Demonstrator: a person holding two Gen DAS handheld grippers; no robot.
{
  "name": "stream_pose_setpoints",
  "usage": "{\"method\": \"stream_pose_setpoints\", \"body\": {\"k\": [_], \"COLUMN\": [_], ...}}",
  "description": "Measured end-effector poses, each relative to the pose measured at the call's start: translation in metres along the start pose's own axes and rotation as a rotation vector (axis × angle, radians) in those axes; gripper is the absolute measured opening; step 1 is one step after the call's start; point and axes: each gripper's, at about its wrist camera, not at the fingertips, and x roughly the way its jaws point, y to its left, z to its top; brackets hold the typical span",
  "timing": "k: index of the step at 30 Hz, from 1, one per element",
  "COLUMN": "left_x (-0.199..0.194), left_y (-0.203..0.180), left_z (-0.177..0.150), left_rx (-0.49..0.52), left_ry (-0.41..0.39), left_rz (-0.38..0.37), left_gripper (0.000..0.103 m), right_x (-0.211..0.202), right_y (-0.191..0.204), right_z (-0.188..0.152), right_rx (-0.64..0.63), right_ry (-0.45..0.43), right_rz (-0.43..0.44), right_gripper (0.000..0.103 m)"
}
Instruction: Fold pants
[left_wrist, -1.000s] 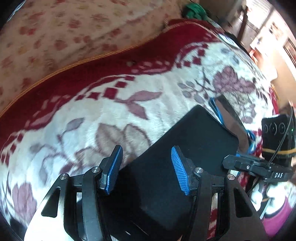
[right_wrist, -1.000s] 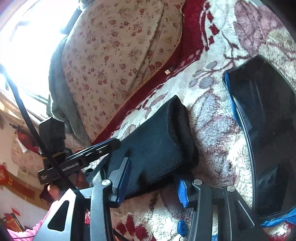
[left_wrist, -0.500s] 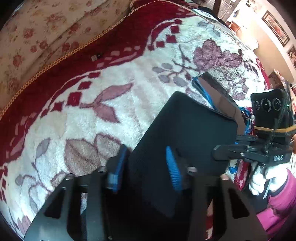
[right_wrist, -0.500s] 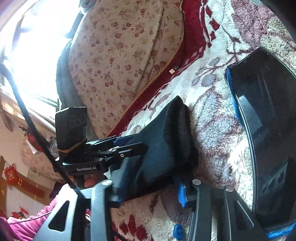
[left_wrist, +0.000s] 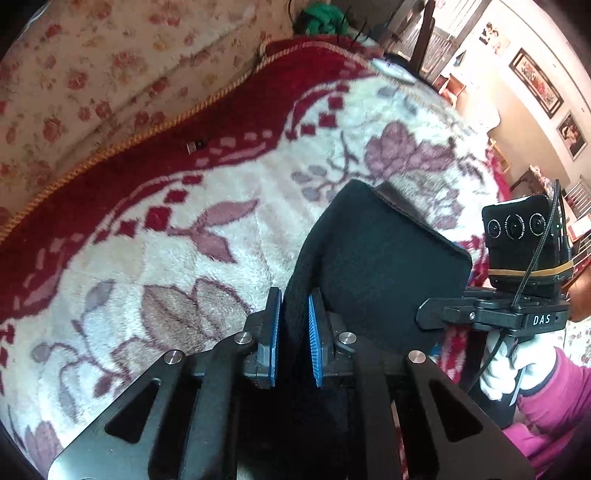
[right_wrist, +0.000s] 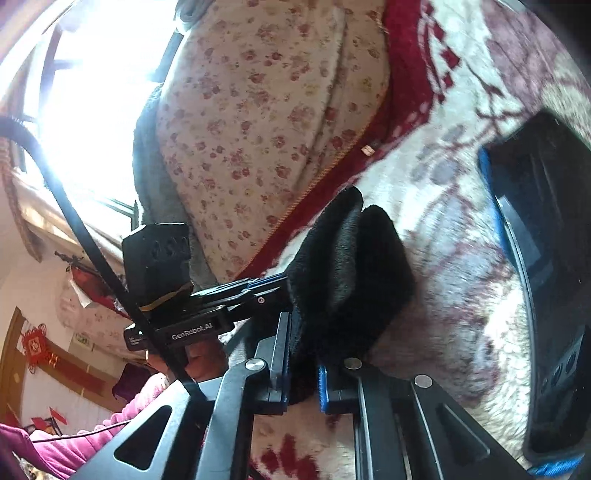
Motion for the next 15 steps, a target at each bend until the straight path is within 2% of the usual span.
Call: {"method": "stream_pose_setpoints", "body": {"k": [7, 15], "left_x": [-0.066, -0.123], "left_y": [0.012, 0.045], "left_z": [-0.010, -0.056], "left_rx": [-0.052, -0.157], "left_ry": [-0.121, -0.201], "left_rz": [0.016, 0.077], "left_gripper": [0.011, 0.011], "right_x": [0.005, 0.061], "right_y": [0.057, 0.131], "right_z": [0.006, -0.014], "right_rx": [-0.102, -0.255], "right_ry": [0.025, 0.167], "right_rz": [0.076, 0.150], "right_gripper": [0.010, 0.010]}}
